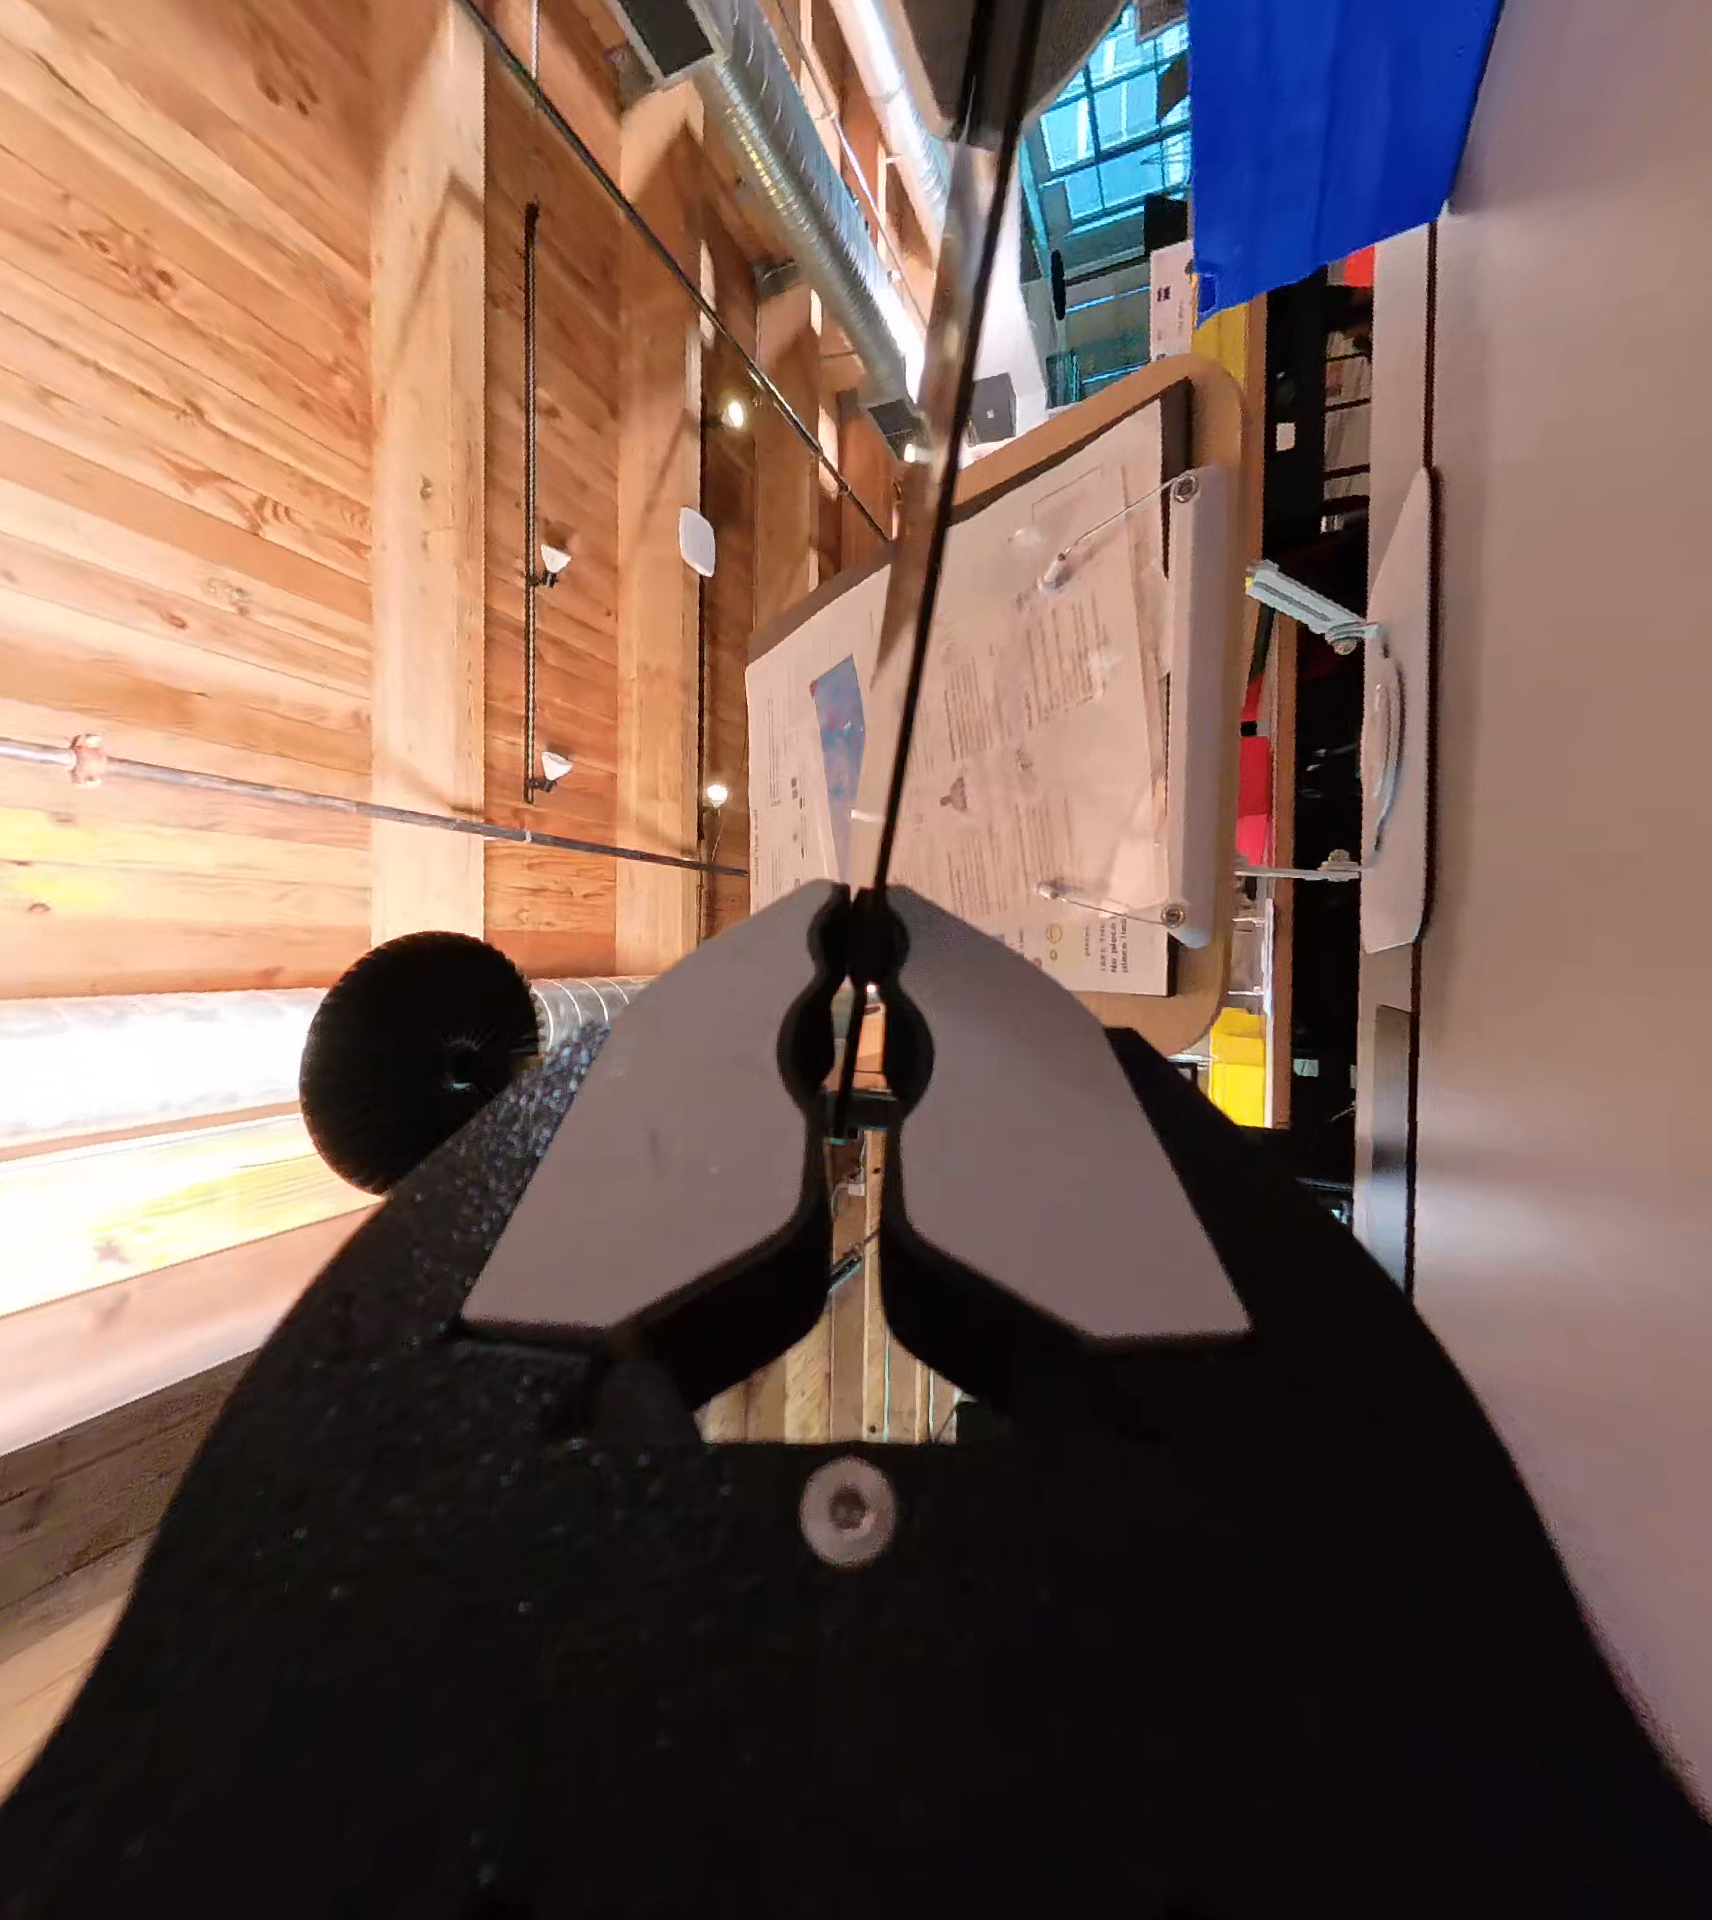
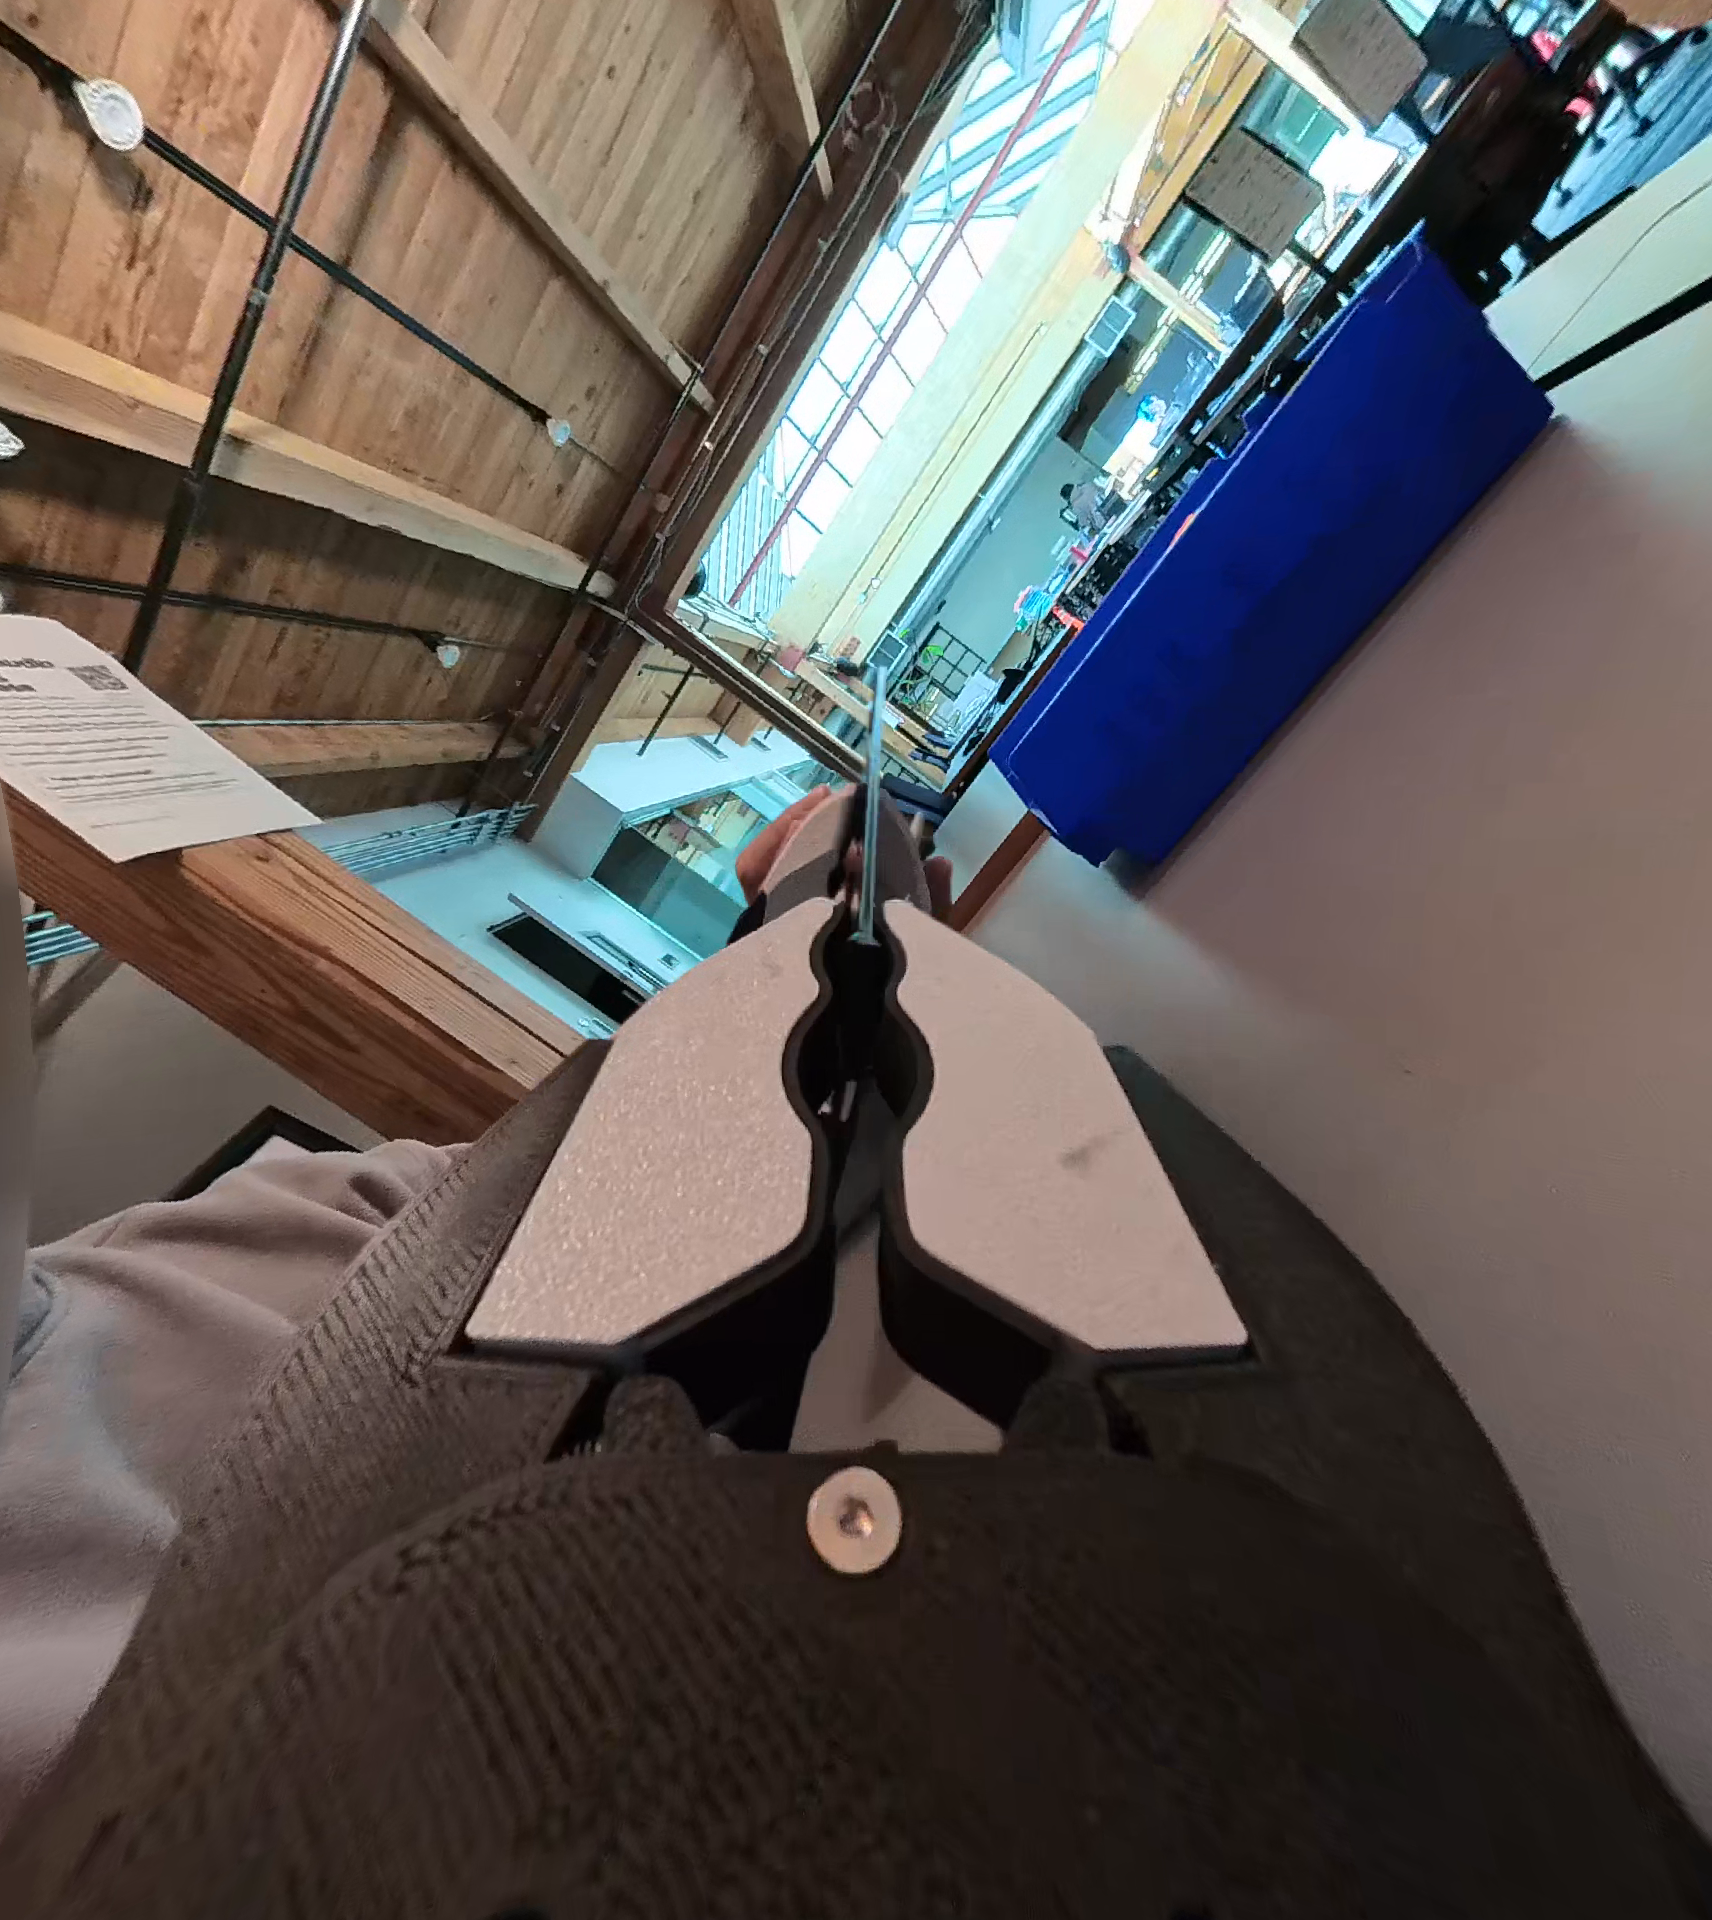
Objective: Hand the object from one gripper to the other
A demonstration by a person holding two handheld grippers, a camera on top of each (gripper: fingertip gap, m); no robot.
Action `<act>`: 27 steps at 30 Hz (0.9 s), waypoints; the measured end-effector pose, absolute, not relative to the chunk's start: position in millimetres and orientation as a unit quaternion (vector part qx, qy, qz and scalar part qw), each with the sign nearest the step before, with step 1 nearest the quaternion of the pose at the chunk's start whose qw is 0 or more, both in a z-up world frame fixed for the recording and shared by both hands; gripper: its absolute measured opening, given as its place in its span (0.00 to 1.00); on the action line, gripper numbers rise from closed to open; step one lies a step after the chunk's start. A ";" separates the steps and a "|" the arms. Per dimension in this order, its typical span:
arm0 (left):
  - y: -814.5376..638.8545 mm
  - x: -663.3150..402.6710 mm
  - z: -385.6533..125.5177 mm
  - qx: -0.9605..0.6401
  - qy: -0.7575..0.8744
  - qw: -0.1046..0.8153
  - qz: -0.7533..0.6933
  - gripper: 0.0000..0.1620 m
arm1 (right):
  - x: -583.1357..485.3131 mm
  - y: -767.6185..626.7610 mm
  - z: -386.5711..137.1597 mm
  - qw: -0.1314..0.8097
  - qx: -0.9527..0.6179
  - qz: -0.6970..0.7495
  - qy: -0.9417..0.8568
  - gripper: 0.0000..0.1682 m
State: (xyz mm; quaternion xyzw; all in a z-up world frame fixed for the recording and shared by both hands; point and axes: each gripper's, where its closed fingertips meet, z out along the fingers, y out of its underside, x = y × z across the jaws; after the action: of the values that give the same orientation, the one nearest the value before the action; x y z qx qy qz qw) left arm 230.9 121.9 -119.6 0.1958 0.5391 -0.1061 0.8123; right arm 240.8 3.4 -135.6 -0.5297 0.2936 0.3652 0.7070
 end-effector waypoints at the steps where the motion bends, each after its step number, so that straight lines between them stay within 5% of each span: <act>1: 122.6 232.4 -122.5 0.193 0.548 0.807 -0.107 0.01 | 240.6 2.9 -134.0 0.712 -0.528 0.363 0.288 0.02; 4: 123.9 237.0 -130.0 0.175 0.584 0.783 -0.125 0.01 | 245.2 -0.4 -128.7 0.732 -0.517 0.342 0.283 0.11; 7: 128.8 242.4 -130.1 0.123 0.631 0.745 -0.176 0.01 | 253.2 -8.2 -109.8 0.776 -0.515 0.256 0.259 0.41; 11: 137.2 250.8 -138.7 0.053 0.733 0.637 -0.233 0.01 | 238.1 -17.1 -82.3 0.816 -0.563 0.001 0.129 0.54; 14: 132.8 240.9 -151.7 0.042 0.815 0.508 -0.275 0.01 | 228.1 -12.8 -85.3 0.762 -0.610 -0.216 0.016 0.56; 17: 131.2 228.5 -153.9 0.050 0.862 0.415 -0.288 0.01 | 212.9 -0.4 -99.0 0.714 -0.645 -0.263 -0.066 0.52; 22: 130.9 217.6 -152.8 0.077 0.889 0.348 -0.286 0.01 | 198.5 6.9 -107.6 0.698 -0.653 -0.264 -0.128 0.19; 27: 128.9 213.7 -153.2 0.080 0.891 0.334 -0.297 0.01 | 190.2 15.4 -126.7 0.664 -0.699 -0.215 -0.159 0.02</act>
State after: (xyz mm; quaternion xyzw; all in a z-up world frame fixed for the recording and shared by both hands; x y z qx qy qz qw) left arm 213.7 128.9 -153.2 0.0798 0.8911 -0.2971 0.3337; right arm 190.2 15.4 -126.7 -0.6986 -0.1590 -0.2153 0.6636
